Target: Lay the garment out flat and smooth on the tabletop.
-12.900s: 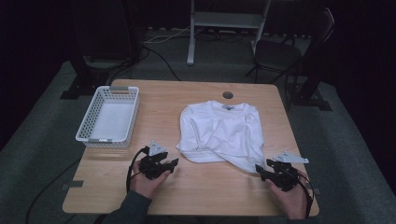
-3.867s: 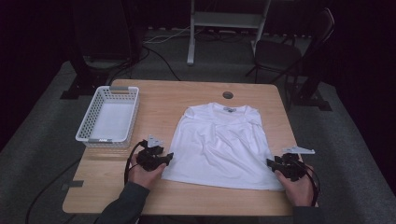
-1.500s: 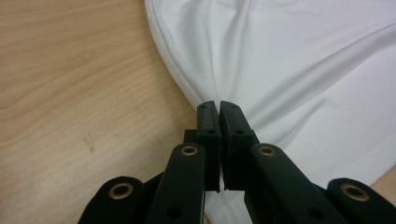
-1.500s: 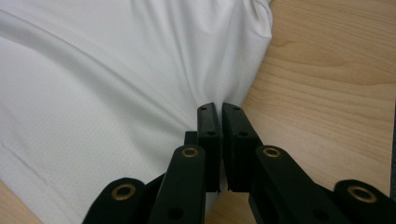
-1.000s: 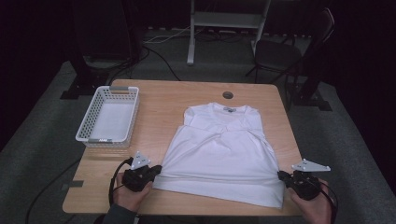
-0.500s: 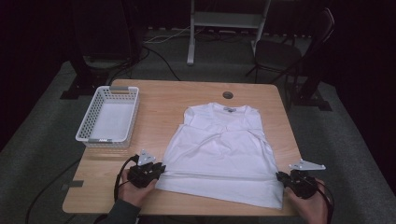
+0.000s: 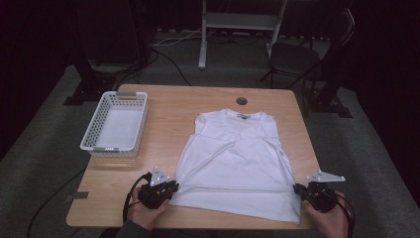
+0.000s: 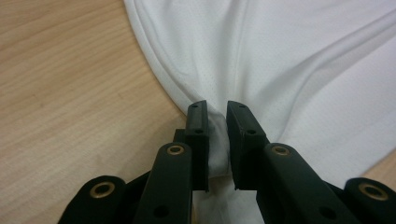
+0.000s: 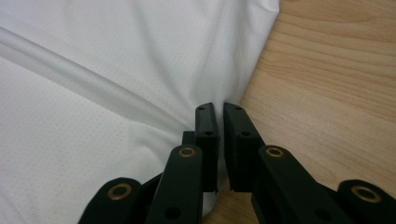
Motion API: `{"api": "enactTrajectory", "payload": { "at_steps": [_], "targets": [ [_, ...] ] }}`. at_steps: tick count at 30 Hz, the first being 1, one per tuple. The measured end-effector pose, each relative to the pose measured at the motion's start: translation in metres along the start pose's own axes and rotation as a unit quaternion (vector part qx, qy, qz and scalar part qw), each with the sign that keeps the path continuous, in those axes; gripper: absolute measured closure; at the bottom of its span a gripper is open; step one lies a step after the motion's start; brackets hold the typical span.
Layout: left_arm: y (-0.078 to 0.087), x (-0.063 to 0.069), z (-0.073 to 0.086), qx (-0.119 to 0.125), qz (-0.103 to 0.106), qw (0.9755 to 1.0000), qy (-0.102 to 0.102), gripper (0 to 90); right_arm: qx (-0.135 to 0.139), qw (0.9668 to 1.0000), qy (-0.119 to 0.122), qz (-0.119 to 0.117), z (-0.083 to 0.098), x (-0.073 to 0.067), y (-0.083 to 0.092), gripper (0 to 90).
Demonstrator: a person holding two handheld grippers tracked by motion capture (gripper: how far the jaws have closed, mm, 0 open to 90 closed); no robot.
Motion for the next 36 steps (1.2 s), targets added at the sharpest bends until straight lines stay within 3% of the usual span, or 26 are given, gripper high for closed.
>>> {"api": "enactTrajectory", "payload": {
  "at_steps": [10, 14, 19, 23, 28, 36],
  "targets": [
    [0.006, 0.019, 0.01, -0.005, 0.015, 0.9998, -0.011, 80.4, 0.0, 1.0, -0.004, 0.003, 0.006, 0.003, 0.005, 84.6],
    [0.008, 0.021, 0.011, -0.006, 0.017, 0.9998, -0.013, 79.1, 0.0, 1.0, -0.008, 0.003, 0.008, 0.005, 0.007, 84.3],
    [0.013, 0.009, 0.002, 0.016, 0.001, 0.9999, 0.0, 71.1, 0.019, 0.9997, -0.014, -0.003, 0.002, 0.005, 0.011, 72.1],
    [0.014, -0.002, -0.009, 0.025, -0.014, 0.9996, 0.006, 67.1, 0.041, 0.9988, -0.027, -0.004, -0.009, 0.011, 0.014, 70.1],
    [0.005, -0.013, -0.02, 0.024, -0.029, 0.9993, 0.007, 62.6, 0.042, 0.9986, -0.029, 0.017, -0.021, 0.019, 0.006, 70.1],
    [-0.003, -0.028, -0.037, 0.037, -0.045, 0.998, 0.024, 59.9, 0.028, 0.9974, -0.057, 0.032, -0.029, 0.033, -0.018, 70.1]
  ]
}}
Point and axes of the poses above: each handheld gripper's, and its own axes: y roughly backward along the jaws, z roughly out of its underside, x roughly to its right, the point moved 9 cm from there along -y, roughly forward along the jaws, and after that the axes turned 7 degrees about -x, right-handed, at the moved point
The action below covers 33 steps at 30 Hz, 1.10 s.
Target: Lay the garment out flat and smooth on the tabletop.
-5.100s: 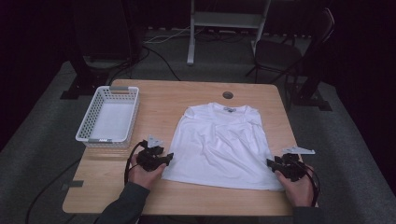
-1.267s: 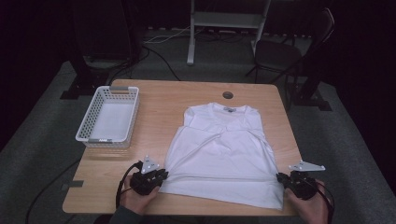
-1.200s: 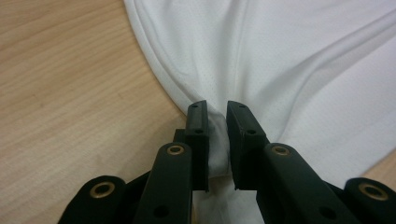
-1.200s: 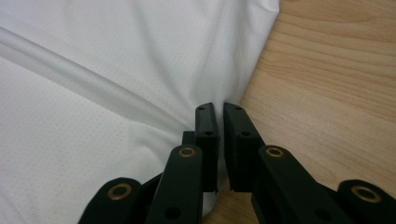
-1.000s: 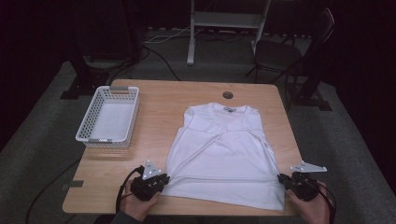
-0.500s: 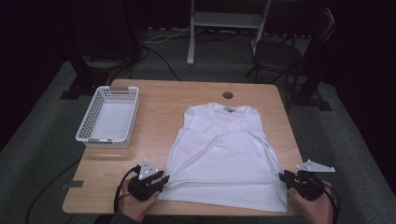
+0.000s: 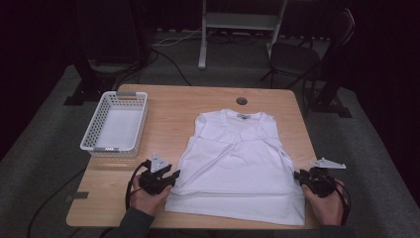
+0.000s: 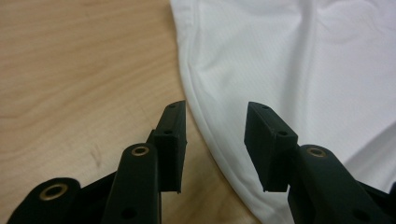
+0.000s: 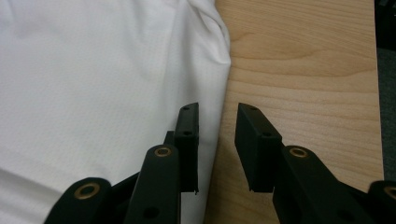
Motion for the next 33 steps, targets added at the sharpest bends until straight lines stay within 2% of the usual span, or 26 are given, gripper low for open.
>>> {"api": "enactTrajectory", "payload": {
  "at_steps": [4, 10, 16, 22, 26, 31, 32, 33],
  "targets": [
    [-0.009, -0.003, -0.005, -0.007, 0.0, 1.0, 0.003, 58.3, -0.005, 1.0, -0.002, -0.002, 0.0, -0.001, -0.006, 67.9],
    [-0.025, -0.005, -0.008, -0.023, -0.006, 0.9997, 0.005, 54.6, -0.009, 0.9999, 0.009, 0.007, -0.001, -0.005, -0.009, 63.9],
    [-0.031, -0.004, -0.007, -0.029, -0.004, 0.9995, 0.007, 54.2, -0.011, 0.9999, 0.002, -0.002, -0.003, -0.006, -0.011, 61.0],
    [-0.031, -0.006, -0.006, -0.03, -0.007, 0.9995, 0.006, 53.4, -0.007, 0.9999, 0.004, -0.012, -0.007, -0.01, -0.012, 60.8],
    [-0.032, -0.005, -0.006, -0.029, -0.008, 0.9995, -0.002, 52.7, -0.013, 0.9998, 0.004, -0.014, -0.008, -0.012, -0.015, 60.8],
    [-0.033, -0.002, -0.007, -0.028, -0.007, 0.9995, -0.011, 53.9, -0.015, 0.9996, 0.012, -0.022, -0.008, -0.015, -0.015, 69.7],
    [-0.032, 0.0, -0.006, -0.028, -0.003, 0.9995, -0.015, 56.2, -0.016, 0.9995, 0.013, -0.025, -0.008, -0.015, -0.015, 71.5],
    [-0.032, 0.001, -0.006, -0.029, 0.001, 0.9995, -0.015, 65.4, -0.017, 0.9994, 0.014, -0.027, -0.008, -0.016, -0.015, 75.4]
  ]
}}
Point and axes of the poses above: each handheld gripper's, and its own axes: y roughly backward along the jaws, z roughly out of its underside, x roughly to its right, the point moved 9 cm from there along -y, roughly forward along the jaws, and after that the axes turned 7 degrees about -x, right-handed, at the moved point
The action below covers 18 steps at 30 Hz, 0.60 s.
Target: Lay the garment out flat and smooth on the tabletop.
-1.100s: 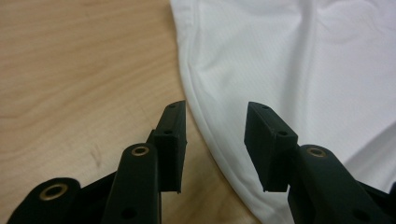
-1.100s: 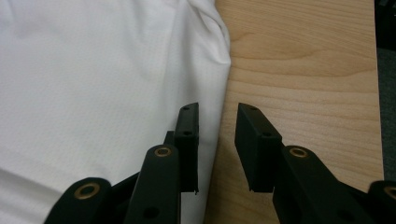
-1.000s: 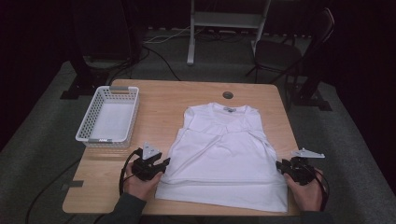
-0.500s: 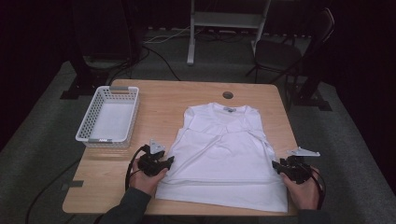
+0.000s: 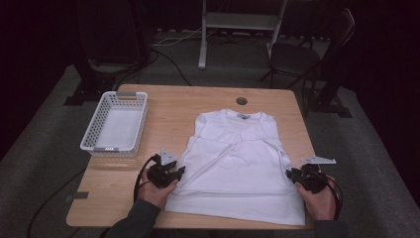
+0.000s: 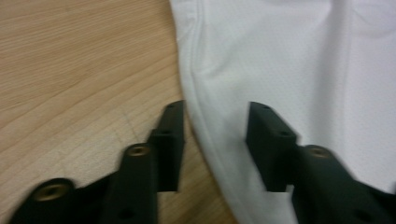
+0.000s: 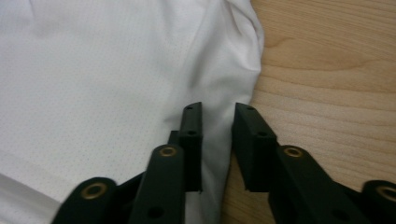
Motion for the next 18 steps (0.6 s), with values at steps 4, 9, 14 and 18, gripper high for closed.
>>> {"api": "enactTrajectory", "payload": {
  "at_steps": [4, 9, 14, 18],
  "targets": [
    [0.001, 0.005, 0.001, -0.006, 0.015, 0.9999, 0.0, 81.1, -0.003, 0.9999, 0.009, -0.004, 0.0, -0.003, 0.0, 85.4],
    [0.004, 0.009, 0.004, -0.009, 0.027, 0.9996, 0.0, 87.7, -0.007, 0.9998, 0.02, 0.005, 0.003, -0.005, 0.003, 87.2],
    [0.008, 0.013, 0.009, -0.014, 0.037, 0.9992, -0.001, 88.1, -0.002, 0.9998, 0.018, 0.005, 0.008, -0.004, 0.01, 87.3],
    [0.013, 0.015, 0.014, -0.017, 0.037, 0.9991, -0.007, 88.1, 0.004, 0.9998, 0.018, 0.007, 0.013, -0.002, 0.019, 87.3]
  ]
}}
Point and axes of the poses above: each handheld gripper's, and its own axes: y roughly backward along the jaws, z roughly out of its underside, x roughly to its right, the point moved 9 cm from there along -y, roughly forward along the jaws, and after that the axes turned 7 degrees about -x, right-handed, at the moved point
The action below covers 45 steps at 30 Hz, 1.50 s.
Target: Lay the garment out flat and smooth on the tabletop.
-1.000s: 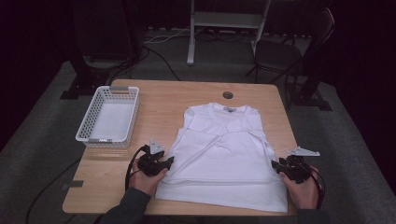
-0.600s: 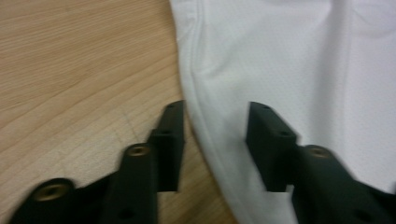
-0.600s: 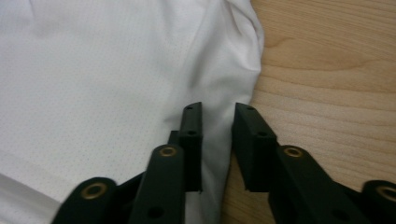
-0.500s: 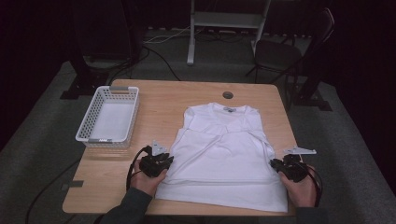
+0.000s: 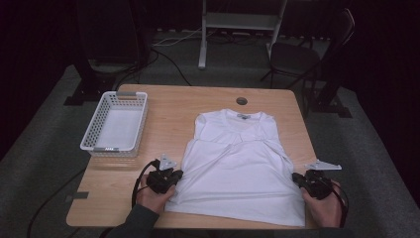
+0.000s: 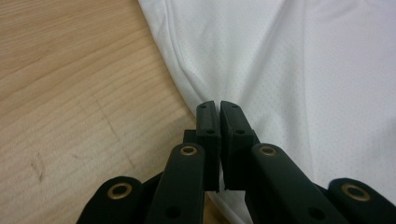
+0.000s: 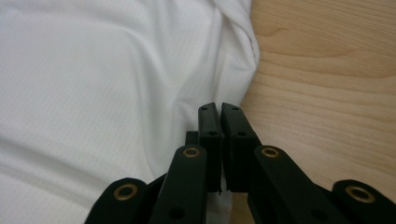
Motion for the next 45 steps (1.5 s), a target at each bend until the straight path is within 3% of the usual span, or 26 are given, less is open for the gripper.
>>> {"api": "enactTrajectory", "payload": {
  "at_steps": [13, 25, 31, 45],
  "targets": [
    [0.013, -0.002, 0.017, 0.002, -0.006, 1.0, 0.0, 88.0, -0.005, 1.0, -0.001, 0.003, 0.022, 0.001, 0.013, 87.2],
    [0.018, -0.018, 0.021, 0.007, -0.034, 0.9993, 0.014, 87.4, -0.008, 0.9998, 0.017, -0.008, 0.033, -0.02, 0.017, 87.0],
    [0.019, -0.011, 0.025, 0.006, -0.028, 0.9996, 0.007, 87.5, -0.008, 0.9999, 0.011, -0.008, 0.039, -0.019, 0.019, 87.0],
    [0.026, 0.014, 0.036, 0.006, 0.001, 1.0, -0.001, 87.4, -0.009, 0.9998, -0.016, 0.003, 0.051, 0.001, 0.027, 87.1]
  ]
}}
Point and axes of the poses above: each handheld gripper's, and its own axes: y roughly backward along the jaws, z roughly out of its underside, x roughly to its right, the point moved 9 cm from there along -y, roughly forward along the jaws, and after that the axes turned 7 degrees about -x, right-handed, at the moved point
